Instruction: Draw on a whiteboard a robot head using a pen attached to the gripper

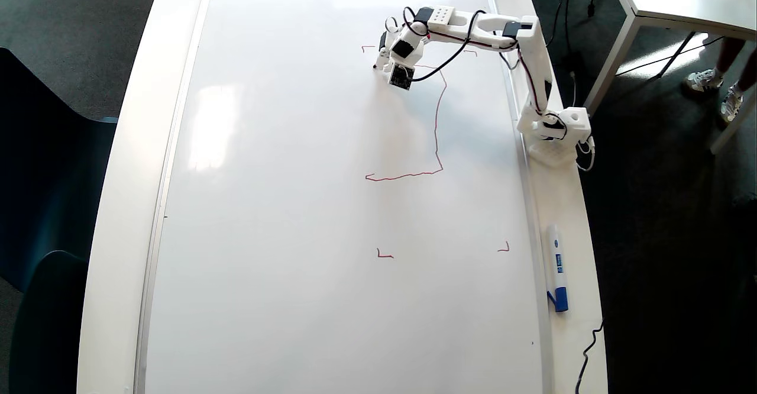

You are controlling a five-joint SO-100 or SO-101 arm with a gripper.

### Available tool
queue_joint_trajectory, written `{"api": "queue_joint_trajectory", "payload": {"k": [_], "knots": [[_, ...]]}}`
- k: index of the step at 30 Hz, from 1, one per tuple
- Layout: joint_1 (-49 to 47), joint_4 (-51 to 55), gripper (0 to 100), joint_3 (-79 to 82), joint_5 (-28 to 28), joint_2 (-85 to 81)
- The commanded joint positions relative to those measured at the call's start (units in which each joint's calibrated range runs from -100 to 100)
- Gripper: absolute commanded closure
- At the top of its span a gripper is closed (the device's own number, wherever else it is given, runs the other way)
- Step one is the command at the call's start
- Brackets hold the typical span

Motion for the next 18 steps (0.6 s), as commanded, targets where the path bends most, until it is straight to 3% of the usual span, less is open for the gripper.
{"api": "queue_joint_trajectory", "payload": {"k": [1,18], "knots": [[-1.1,1.6,99,-6.6,-1.1,2.8],[-8.2,1.6,99,-7.3,-3.0,3.9]]}}
